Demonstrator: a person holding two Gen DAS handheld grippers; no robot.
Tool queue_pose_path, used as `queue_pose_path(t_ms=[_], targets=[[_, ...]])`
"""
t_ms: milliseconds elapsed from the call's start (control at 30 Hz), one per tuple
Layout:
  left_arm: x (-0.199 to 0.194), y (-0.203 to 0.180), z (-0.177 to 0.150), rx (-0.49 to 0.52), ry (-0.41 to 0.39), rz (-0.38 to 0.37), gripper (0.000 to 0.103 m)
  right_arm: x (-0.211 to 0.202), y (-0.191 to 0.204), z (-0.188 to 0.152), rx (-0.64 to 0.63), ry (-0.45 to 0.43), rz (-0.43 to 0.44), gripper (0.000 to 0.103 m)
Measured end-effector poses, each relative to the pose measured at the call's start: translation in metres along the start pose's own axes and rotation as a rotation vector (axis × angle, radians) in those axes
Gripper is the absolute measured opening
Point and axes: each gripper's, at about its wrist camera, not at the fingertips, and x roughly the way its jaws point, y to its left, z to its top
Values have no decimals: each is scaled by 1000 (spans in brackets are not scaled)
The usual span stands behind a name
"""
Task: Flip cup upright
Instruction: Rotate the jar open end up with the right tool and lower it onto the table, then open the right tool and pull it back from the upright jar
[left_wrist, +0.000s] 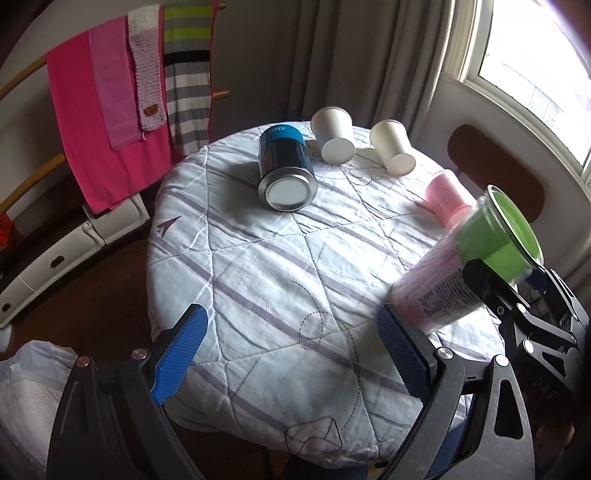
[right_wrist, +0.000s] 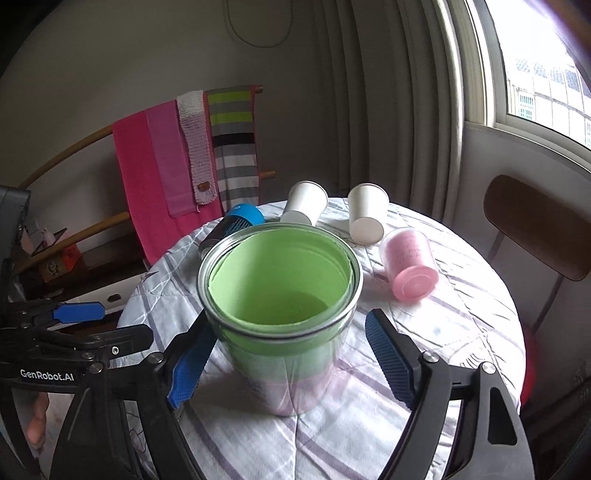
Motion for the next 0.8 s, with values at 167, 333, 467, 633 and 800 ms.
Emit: queue_pose_path(t_ms=[167,333,467,633,800], targets=[[-21,-4,-8,7,-39,21,94,-20,1,-1,2,3,-13,83],[-54,-15,-17,12,-112,31,94,-51,2,-2,9,2,-26,83],[-87,-31,-24,28,-177,18,95,-93,1,4,21,-26,-103,83],[-123,-50,-33,36,-269,67,101,-131,4,12,29,-18,-261,83],[-143,-66,-43,54,-301,40,101,-155,15,11,-14,-69,-335,83]])
